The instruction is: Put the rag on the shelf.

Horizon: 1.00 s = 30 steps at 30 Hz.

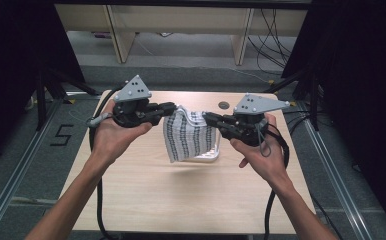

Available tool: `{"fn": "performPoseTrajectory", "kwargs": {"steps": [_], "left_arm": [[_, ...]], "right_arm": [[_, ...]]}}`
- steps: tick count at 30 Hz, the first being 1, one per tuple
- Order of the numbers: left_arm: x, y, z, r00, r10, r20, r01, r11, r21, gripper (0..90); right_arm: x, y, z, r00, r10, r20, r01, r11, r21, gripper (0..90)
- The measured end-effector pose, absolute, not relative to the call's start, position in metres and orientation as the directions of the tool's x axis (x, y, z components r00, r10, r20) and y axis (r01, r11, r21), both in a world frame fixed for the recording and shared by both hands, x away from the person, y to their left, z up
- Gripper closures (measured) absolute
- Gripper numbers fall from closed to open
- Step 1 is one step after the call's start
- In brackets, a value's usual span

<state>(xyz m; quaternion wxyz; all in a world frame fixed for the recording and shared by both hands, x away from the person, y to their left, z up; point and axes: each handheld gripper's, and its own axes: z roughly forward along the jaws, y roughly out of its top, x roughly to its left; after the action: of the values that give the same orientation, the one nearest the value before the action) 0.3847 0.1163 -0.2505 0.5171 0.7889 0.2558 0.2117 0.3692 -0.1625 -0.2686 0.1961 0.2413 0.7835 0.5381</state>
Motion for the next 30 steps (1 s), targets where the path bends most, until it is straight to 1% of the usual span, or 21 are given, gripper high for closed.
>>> {"fn": "performPoseTrajectory", "kwargs": {"steps": [3, 8, 9, 11, 17, 18, 20, 21, 25, 26, 29, 30], "left_arm": [[0.394, 0.114, -0.249, 0.773, 0.631, 0.059, 0.194, -0.325, 0.926, 86.4], [0.407, 0.11, -0.244, 0.764, 0.643, 0.047, 0.201, -0.308, 0.93, 86.3], [0.412, 0.108, -0.242, 0.762, 0.646, 0.044, 0.201, -0.301, 0.932, 86.4], [0.417, 0.106, -0.239, 0.756, 0.654, 0.038, 0.208, -0.294, 0.933, 86.3], [0.435, 0.101, -0.237, 0.745, 0.666, 0.032, 0.216, -0.287, 0.933, 86.2], [0.442, 0.102, -0.236, 0.736, 0.676, 0.027, 0.224, -0.282, 0.933, 86.2], [0.447, 0.102, -0.235, 0.727, 0.686, 0.026, 0.228, -0.277, 0.933, 86.2], [0.452, 0.102, -0.235, 0.721, 0.693, 0.02, 0.231, -0.267, 0.935, 86.1], [0.468, 0.097, -0.236, 0.701, 0.713, 0.008, 0.235, -0.241, 0.942, 86.1], [0.472, 0.095, -0.237, 0.697, 0.717, 0.001, 0.236, -0.231, 0.944, 86.0], [0.488, 0.091, -0.244, 0.675, 0.738, -0.022, 0.26, -0.209, 0.943, 85.9], [0.488, 0.091, -0.244, 0.675, 0.738, -0.022, 0.26, -0.209, 0.943, 85.9]], "right_arm": [[0.373, -0.163, -0.268, -0.806, 0.591, -0.042, 0.169, 0.296, 0.94, 86.8], [0.385, -0.166, -0.263, -0.782, 0.622, -0.04, 0.183, 0.291, 0.939, 86.8], [0.389, -0.166, -0.261, -0.786, 0.618, -0.019, 0.194, 0.277, 0.941, 86.8], [0.393, -0.167, -0.257, -0.775, 0.631, -0.031, 0.194, 0.285, 0.939, 86.8], [0.407, -0.168, -0.252, -0.758, 0.652, -0.022, 0.213, 0.278, 0.937, 86.8], [0.416, -0.168, -0.251, -0.757, 0.653, -0.008, 0.229, 0.276, 0.933, 86.8], [0.42, -0.168, -0.251, -0.753, 0.658, -0.016, 0.226, 0.282, 0.932, 86.8], [0.431, -0.168, -0.251, -0.749, 0.663, -0.007, 0.244, 0.285, 0.927, 86.8], [0.443, -0.167, -0.25, -0.737, 0.676, 0.012, 0.264, 0.271, 0.926, 86.7], [0.449, -0.167, -0.251, -0.731, 0.683, -0.001, 0.258, 0.277, 0.926, 86.6], [0.466, -0.167, -0.255, -0.712, 0.702, 0.025, 0.296, 0.268, 0.917, 86.5], [0.469, -0.167, -0.256, -0.709, 0.705, 0.025, 0.297, 0.267, 0.917, 86.5]]}}
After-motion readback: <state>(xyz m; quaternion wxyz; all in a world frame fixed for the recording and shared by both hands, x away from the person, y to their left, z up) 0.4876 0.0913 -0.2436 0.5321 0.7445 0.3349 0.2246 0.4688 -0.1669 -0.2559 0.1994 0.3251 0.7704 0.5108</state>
